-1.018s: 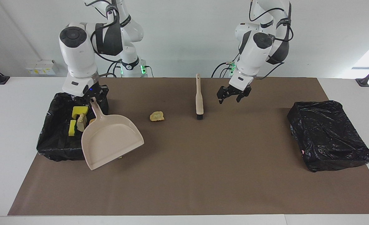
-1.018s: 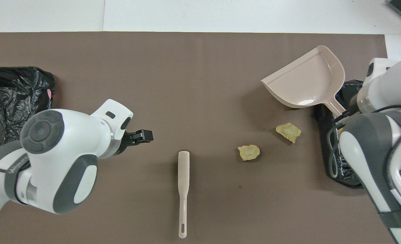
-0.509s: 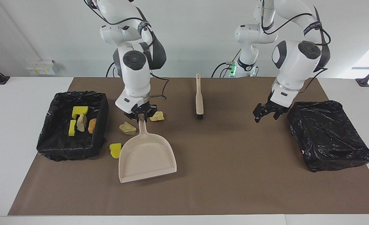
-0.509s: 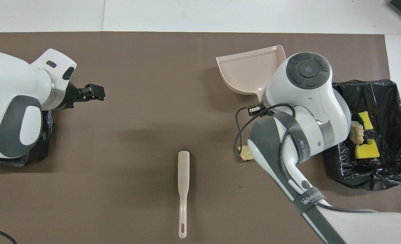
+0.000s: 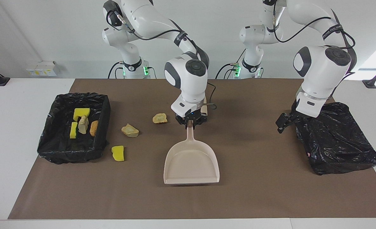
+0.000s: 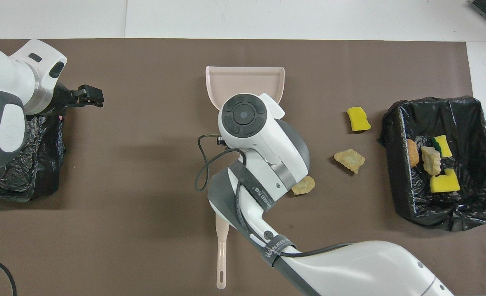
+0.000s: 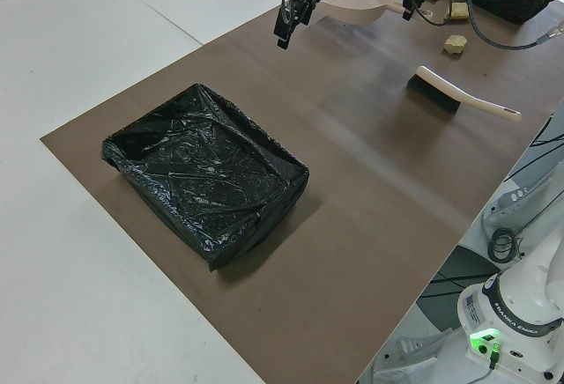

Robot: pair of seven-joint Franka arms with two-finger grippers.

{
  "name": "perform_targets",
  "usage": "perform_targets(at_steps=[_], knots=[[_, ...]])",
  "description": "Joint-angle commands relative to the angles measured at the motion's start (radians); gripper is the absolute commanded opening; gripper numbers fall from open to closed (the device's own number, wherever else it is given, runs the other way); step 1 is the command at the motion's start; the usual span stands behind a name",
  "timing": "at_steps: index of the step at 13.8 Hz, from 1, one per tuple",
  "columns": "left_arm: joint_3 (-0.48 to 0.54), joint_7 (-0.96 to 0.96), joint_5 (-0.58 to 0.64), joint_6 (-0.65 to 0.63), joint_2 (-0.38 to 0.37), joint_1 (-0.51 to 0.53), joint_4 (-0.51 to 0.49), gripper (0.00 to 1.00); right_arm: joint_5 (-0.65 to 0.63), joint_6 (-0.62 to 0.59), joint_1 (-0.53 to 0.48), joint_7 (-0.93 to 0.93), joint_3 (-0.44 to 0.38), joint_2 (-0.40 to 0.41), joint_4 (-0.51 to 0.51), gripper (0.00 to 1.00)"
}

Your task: Sweep and dump trash in bin

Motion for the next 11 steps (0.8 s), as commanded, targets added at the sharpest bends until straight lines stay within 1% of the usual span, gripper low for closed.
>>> perform_targets(at_steps=[1, 3, 4, 5, 6, 7, 9, 11], knots=[[-0.012, 0.043, 0.019, -0.042, 0.008, 0.024, 0.022, 1.00, 0.019, 0.028, 0.016, 0.048, -0.003, 0.077, 0.098, 0.00], [-0.012, 0.043, 0.019, -0.042, 0.007, 0.024, 0.021, 1.00, 0.067, 0.038, 0.007, 0.048, -0.003, 0.078, 0.090, 0.00], [-0.012, 0.043, 0.018, -0.042, 0.005, 0.024, 0.019, 1.00, 0.075, 0.041, 0.019, 0.050, -0.004, 0.087, 0.082, 0.00], [-0.012, 0.042, 0.018, -0.042, 0.005, 0.022, 0.019, 1.00, 0.085, 0.073, 0.019, 0.048, -0.004, 0.097, 0.079, 0.03], [-0.012, 0.043, 0.018, -0.042, 0.007, 0.022, 0.019, 1.00, 0.083, 0.093, 0.011, 0.044, -0.003, 0.097, 0.076, 0.71], [-0.012, 0.042, 0.018, -0.042, 0.007, 0.019, 0.019, 1.00, 0.083, 0.087, 0.020, 0.045, -0.004, 0.092, 0.076, 1.00], [-0.012, 0.036, 0.016, -0.040, 0.008, 0.010, 0.022, 1.00, 0.085, 0.079, 0.019, 0.044, -0.003, 0.077, 0.071, 1.00], [-0.023, 0.028, 0.010, -0.038, 0.010, 0.005, 0.027, 1.00, 0.088, 0.012, 0.022, 0.042, -0.001, 0.033, 0.059, 1.00]])
